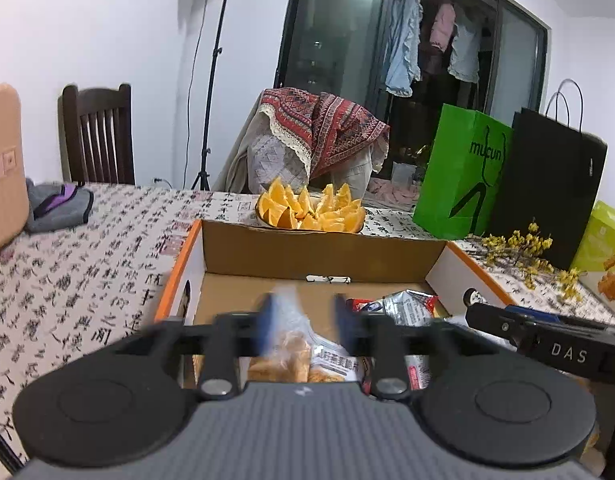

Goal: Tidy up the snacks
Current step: 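Lower both held packets into the box and open both grippers, then move both grippers back from the box toward the snack pile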

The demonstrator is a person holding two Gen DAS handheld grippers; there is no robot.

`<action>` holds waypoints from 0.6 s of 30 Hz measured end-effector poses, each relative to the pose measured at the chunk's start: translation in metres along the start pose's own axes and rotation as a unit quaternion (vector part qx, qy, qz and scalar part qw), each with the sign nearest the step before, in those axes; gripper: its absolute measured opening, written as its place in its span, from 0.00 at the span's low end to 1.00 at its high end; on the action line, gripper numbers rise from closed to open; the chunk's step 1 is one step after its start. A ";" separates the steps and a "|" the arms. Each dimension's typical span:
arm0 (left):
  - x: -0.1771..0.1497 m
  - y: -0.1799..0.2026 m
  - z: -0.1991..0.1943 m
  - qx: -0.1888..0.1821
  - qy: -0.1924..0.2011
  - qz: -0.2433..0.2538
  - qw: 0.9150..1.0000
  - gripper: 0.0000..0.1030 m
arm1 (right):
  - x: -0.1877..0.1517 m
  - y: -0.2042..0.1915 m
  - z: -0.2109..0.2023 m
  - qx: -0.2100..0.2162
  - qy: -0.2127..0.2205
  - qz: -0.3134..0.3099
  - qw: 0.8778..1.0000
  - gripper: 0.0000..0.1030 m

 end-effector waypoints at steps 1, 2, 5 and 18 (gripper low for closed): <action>0.000 -0.003 -0.002 0.002 0.001 -0.008 1.000 0.62 | 0.000 0.001 -0.001 0.002 0.002 0.003 1.000 0.64; 0.002 -0.004 -0.005 0.005 0.006 -0.010 1.000 0.68 | 0.001 0.001 -0.003 0.003 0.005 0.005 1.000 0.71; 0.007 -0.004 -0.015 0.017 0.024 -0.011 1.000 0.86 | 0.004 0.002 -0.008 0.002 0.014 0.005 1.000 0.85; 0.016 -0.006 -0.063 0.038 0.041 -0.014 0.998 1.00 | 0.012 -0.005 -0.050 -0.015 0.024 -0.010 1.000 1.00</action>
Point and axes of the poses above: each gripper's, at about its wrist camera, not at the fingertips, and z roughly the way its jaws point, y to its right, x to its top, the point moved 8 cm from there along z, roughly the way its jaws point
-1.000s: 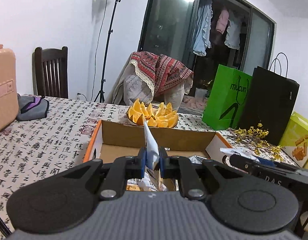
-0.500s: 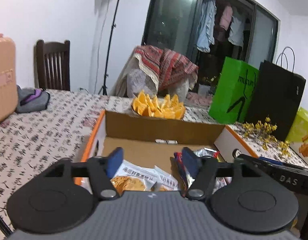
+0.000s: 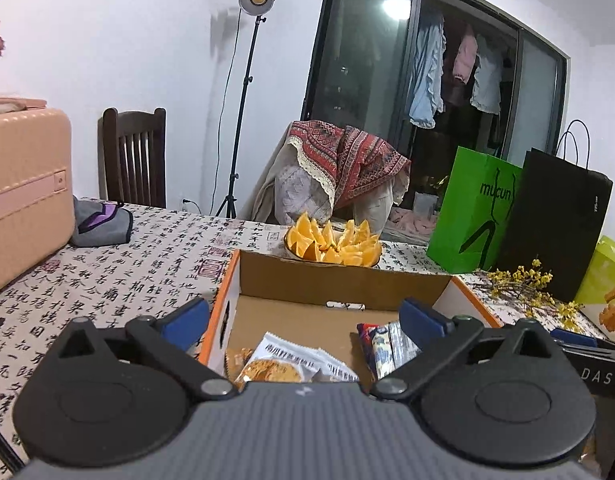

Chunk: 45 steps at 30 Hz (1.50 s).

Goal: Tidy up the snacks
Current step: 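Move both grippers back from the box toward the snack pile, then grasp a cracker packet with the right gripper while the left grasps another cracker packet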

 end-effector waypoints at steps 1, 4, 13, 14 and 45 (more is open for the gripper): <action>-0.002 -0.001 -0.003 0.001 -0.002 0.000 1.000 1.00 | -0.002 -0.001 -0.003 -0.001 -0.004 -0.003 1.000 1.00; -0.009 -0.007 -0.012 0.008 -0.009 -0.001 1.000 1.00 | -0.013 -0.002 -0.014 -0.007 -0.018 -0.019 1.000 1.00; -0.032 -0.026 -0.040 0.017 -0.031 -0.002 0.999 1.00 | -0.058 -0.019 -0.048 0.008 -0.064 -0.062 0.996 1.00; -0.034 -0.027 -0.042 0.016 -0.032 -0.003 0.999 1.00 | -0.064 -0.020 -0.050 0.008 -0.071 -0.062 0.996 1.00; -0.098 -0.097 -0.044 0.068 -0.111 -0.013 0.991 1.00 | -0.119 -0.016 -0.046 -0.036 -0.141 -0.055 0.988 0.41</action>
Point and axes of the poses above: each gripper's, at about its wrist camera, not at the fingertips, and z roughly the way its jaws point, y to its right, x to its top, the point moved 8 cm from there along z, roughly the way its jaws point
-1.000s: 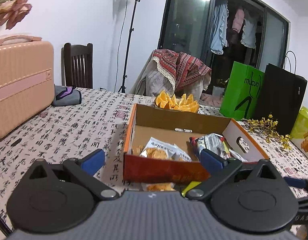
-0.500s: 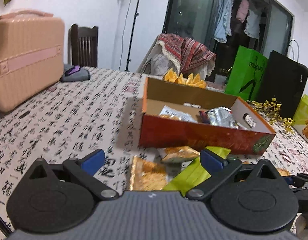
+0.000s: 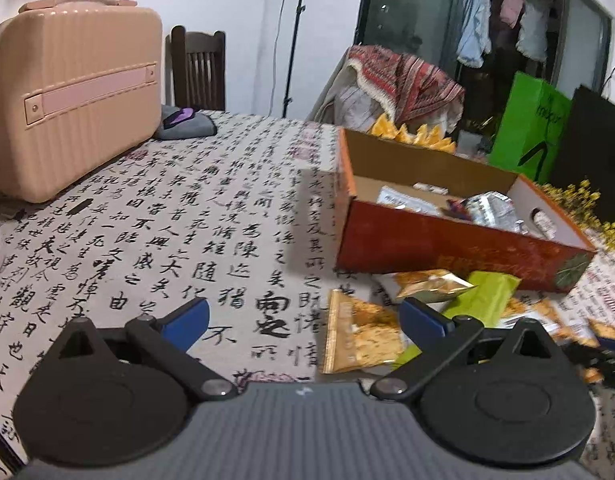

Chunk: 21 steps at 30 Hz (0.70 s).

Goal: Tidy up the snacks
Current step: 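Grasp a cracker packet with the right gripper while the left grasps another cracker packet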

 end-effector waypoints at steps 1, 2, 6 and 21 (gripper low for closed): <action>0.000 -0.001 0.003 0.005 -0.004 0.001 1.000 1.00 | 0.002 0.001 -0.001 0.000 0.003 0.002 1.000 0.41; 0.000 -0.001 0.006 0.008 -0.008 0.001 1.000 1.00 | 0.003 0.002 -0.002 0.000 0.007 0.003 1.000 0.41; 0.002 0.001 0.012 0.000 -0.012 -0.007 1.000 1.00 | 0.010 0.007 -0.012 -0.006 0.027 0.006 1.000 0.41; 0.028 0.071 0.047 -0.036 -0.035 -0.004 0.999 1.00 | 0.026 0.035 -0.019 -0.023 0.067 0.028 0.997 0.41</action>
Point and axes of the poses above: each gripper's, at about its wrist camera, not at the fingertips, and z roughly the way its jaws point, y to its right, x to its top, the point moved 8 cm from there along z, roughly the way its jaws point
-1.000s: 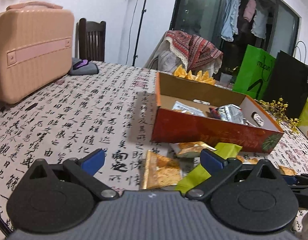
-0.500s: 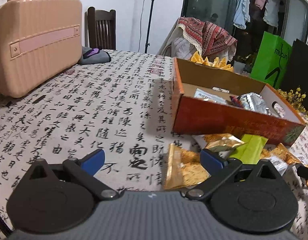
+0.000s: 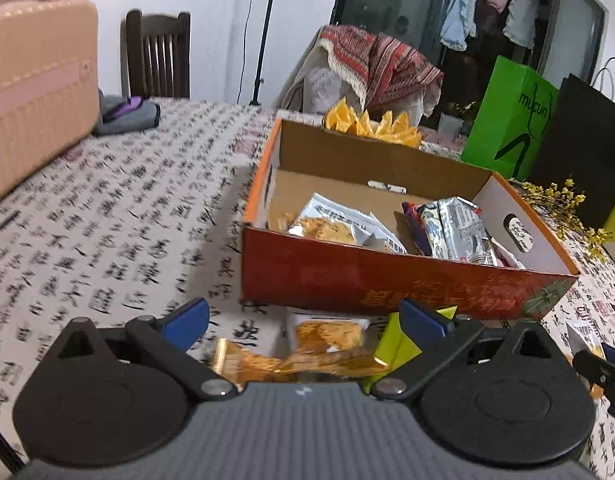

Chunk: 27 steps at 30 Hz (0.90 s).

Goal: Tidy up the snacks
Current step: 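Grasp a cracker packet with the right gripper while the left grasps another cracker packet, then carry both cracker packets into the box and open both grippers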

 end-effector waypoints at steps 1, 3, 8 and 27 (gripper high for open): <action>-0.001 0.001 0.004 0.003 -0.002 0.000 1.000 1.00 | 0.000 0.001 0.001 0.001 0.000 0.001 1.000 0.41; -0.004 0.004 0.011 0.010 -0.007 0.007 1.000 0.99 | 0.001 0.003 0.003 0.002 0.000 0.004 1.000 0.41; -0.014 0.005 0.024 -0.001 -0.031 0.010 0.999 0.56 | 0.001 0.007 0.008 0.006 0.003 0.010 1.000 0.41; -0.016 0.008 -0.010 -0.028 0.018 0.014 0.999 0.39 | 0.007 0.003 0.006 0.007 0.011 0.011 1.000 0.41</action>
Point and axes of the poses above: each gripper's, at about its wrist camera, not at the fingertips, and z roughly the way its jaws point, y to its right, x to its top, the point moved 8 cm from there along z, roughly the way its jaws point
